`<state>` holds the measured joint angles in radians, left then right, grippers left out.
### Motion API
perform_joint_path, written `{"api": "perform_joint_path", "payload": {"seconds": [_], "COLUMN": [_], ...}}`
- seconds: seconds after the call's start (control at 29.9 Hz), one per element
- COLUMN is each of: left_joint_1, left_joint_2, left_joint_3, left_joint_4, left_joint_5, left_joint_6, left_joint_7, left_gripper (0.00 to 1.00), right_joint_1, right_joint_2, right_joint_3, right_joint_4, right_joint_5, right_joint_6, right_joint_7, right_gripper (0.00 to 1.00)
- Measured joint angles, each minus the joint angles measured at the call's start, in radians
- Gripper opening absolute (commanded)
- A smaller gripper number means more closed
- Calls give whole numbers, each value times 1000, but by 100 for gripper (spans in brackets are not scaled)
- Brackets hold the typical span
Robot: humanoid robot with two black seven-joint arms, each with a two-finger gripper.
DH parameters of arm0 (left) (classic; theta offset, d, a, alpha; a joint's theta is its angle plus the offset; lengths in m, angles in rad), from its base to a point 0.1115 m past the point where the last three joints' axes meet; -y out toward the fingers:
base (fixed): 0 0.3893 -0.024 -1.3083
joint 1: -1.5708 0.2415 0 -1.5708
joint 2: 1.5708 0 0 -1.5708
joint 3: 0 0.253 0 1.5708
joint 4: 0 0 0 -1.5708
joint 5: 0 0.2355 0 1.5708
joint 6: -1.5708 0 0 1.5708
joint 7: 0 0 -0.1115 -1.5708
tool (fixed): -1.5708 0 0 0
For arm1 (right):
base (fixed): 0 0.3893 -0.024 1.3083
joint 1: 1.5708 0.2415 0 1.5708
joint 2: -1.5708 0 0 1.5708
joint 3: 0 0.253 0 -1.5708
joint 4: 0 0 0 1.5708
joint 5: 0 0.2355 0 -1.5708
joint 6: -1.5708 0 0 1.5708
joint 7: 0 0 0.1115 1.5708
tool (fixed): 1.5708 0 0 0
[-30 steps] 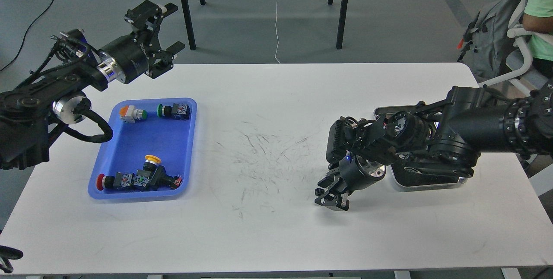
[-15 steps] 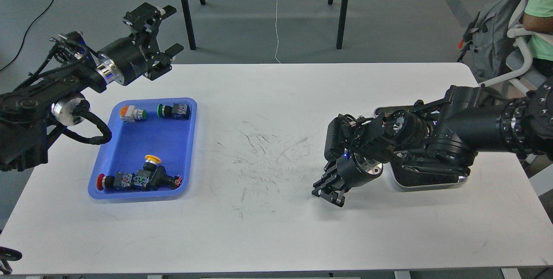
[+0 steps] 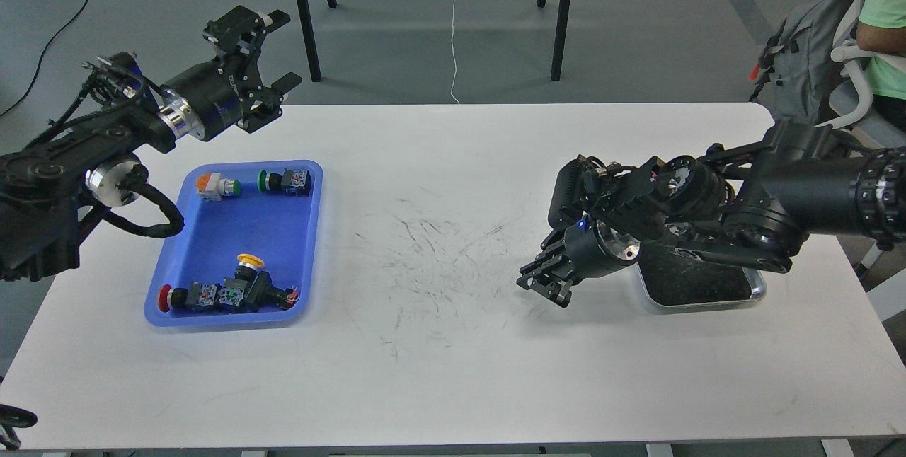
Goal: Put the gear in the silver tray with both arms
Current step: 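Carry the gear with the right gripper and release it in the silver tray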
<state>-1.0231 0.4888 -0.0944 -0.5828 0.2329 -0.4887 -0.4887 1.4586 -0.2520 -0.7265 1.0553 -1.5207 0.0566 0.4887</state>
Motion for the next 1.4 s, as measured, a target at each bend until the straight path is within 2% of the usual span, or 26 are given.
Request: {"api": "perform_joint_path", "payload": {"seconds": [0.27, 0.54, 0.67, 0.84, 1.14, 1.4], "left_joint_1": [2, 13, 13, 14, 15, 11], "left_joint_2": [-8, -14, -19, -46, -64, -78], "left_joint_3": [7, 9, 13, 26, 27, 27], "left_joint_4": [0, 2, 2, 1, 2, 2], "left_joint_5": [1, 2, 3, 3, 3, 3], "left_joint_6": [0, 0, 0, 0, 0, 0], "left_joint_7": [0, 0, 0, 0, 0, 0], "left_gripper": [100, 100, 100, 100, 100, 100], "right_joint_1": [-9, -36, -94, -266, -555, -693], "right_joint_2": [-181, -391, -488, -577, -612, -573], "right_joint_3": [129, 187, 237, 367, 595, 676], "right_joint_4": [3, 12, 17, 17, -53, -133], "right_joint_5": [25, 218, 318, 410, 544, 703], "right_joint_6": [18, 37, 32, 32, 23, 24], "right_joint_7": [0, 0, 0, 0, 0, 0], "right_gripper": [2, 2, 2, 2, 2, 2]}}
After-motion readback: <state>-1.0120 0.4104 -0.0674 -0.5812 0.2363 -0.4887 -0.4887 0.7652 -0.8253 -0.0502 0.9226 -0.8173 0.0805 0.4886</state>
